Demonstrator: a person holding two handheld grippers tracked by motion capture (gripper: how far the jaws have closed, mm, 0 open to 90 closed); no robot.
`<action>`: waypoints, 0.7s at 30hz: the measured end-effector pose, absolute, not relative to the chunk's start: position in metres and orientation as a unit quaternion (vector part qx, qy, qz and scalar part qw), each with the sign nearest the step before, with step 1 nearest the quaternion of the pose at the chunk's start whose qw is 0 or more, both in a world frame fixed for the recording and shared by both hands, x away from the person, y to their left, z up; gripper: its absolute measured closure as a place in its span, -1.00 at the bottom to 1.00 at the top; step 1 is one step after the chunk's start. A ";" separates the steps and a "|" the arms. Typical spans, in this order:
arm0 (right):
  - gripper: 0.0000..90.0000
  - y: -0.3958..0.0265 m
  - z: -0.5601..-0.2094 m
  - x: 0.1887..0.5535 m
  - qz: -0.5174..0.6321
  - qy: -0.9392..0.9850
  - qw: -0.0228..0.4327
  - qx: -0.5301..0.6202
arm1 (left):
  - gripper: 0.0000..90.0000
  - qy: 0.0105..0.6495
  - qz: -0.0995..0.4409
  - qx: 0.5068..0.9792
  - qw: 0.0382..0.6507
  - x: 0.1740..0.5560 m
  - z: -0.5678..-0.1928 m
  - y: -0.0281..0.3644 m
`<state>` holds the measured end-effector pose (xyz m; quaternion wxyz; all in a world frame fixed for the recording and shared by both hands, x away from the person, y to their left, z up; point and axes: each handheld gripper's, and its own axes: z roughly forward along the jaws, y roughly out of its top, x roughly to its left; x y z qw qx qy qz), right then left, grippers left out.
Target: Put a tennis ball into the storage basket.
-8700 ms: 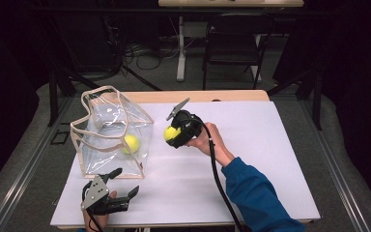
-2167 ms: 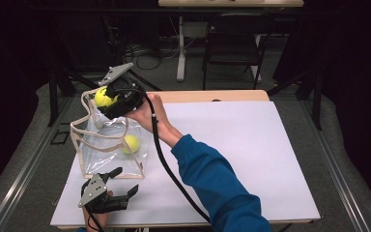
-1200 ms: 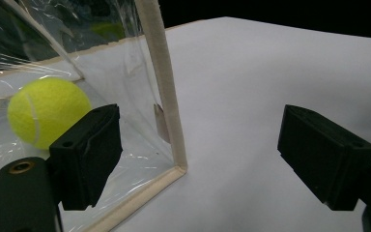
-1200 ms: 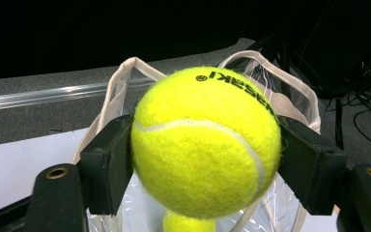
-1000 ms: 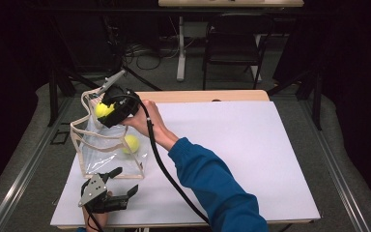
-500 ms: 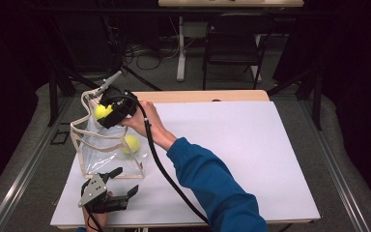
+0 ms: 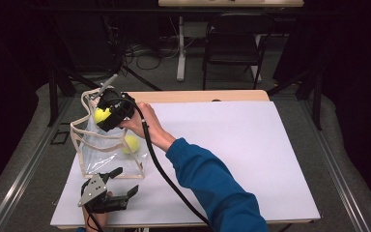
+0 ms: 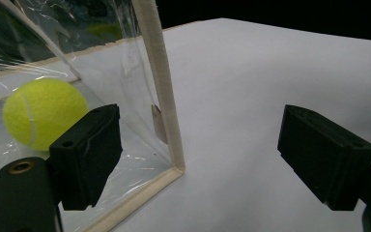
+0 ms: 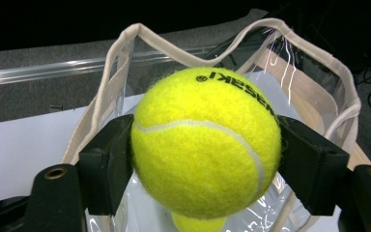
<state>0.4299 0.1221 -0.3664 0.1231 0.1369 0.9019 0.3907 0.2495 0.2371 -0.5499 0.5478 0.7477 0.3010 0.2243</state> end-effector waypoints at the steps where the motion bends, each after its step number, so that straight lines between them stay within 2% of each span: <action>1: -0.43 0.123 -0.367 0.430 0.388 0.903 0.123 0.136 | -0.64 0.301 0.224 0.748 0.547 0.250 -0.550 0.237; 6: -0.47 0.124 -0.368 0.431 0.385 0.903 0.132 0.139 | -0.64 0.304 0.221 0.749 0.546 0.250 -0.551 0.238; 8: -0.63 0.123 -0.366 0.430 0.396 0.895 0.142 0.147 | -0.64 0.302 0.220 0.749 0.547 0.250 -0.551 0.237; 12: -0.76 0.118 -0.360 0.427 0.409 0.889 0.146 0.147 | -0.64 0.303 0.220 0.748 0.547 0.250 -0.551 0.238; 21: -0.95 0.088 -0.349 0.429 0.439 0.876 0.124 0.155 | -0.64 0.303 0.220 0.749 0.546 0.250 -0.551 0.237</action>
